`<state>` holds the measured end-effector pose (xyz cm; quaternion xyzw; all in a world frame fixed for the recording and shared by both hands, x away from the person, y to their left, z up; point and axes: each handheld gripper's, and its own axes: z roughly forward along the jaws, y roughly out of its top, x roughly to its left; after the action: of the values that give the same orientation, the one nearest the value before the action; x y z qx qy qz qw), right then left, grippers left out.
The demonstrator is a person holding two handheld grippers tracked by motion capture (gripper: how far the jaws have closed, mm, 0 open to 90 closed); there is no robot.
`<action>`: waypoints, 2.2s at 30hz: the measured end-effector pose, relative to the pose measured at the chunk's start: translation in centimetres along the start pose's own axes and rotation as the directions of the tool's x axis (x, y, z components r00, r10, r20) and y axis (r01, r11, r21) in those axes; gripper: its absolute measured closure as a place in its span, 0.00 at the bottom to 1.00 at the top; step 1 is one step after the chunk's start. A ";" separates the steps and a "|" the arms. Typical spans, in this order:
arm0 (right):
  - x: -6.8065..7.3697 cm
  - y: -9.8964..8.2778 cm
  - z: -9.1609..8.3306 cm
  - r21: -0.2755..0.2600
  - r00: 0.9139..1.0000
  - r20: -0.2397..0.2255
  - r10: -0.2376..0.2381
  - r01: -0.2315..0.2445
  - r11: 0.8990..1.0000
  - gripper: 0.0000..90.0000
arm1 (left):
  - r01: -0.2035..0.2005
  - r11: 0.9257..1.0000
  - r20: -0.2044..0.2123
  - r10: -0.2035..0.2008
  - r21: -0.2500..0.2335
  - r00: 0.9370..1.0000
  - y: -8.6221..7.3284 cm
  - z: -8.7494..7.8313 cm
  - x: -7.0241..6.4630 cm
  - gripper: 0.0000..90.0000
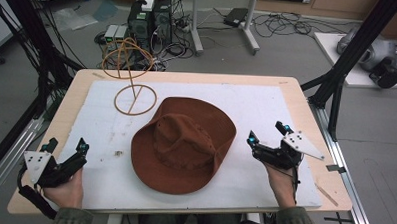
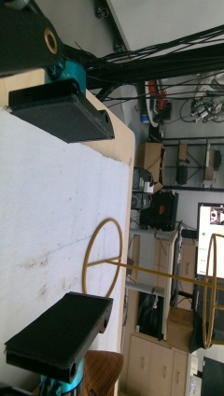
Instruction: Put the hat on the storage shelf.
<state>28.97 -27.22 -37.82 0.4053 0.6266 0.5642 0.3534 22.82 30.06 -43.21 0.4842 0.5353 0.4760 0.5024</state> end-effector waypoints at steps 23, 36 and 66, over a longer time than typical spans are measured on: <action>8.4 -2.4 6.9 0.223 0.915 -0.386 -0.119 0.218 0.950 0.03 | 0.034 0.999 0.015 -0.034 -0.004 0.999 0.1 0.2 0.4 0.18; 9.4 -4.1 8.3 0.329 0.889 -0.444 -0.112 0.278 0.903 0.07 | 0.029 1.000 0.012 -0.029 0.001 0.999 0.0 0.3 0.4 0.18; 9.4 -4.8 8.5 0.366 0.880 -0.475 0.009 0.188 0.911 0.99 | 0.022 1.000 0.027 -0.022 0.007 0.999 -0.1 0.4 0.3 0.19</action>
<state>32.16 -15.27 -43.44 0.2913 0.8135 0.4869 0.1276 23.26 30.33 -43.31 0.4864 0.5355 0.4619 0.5131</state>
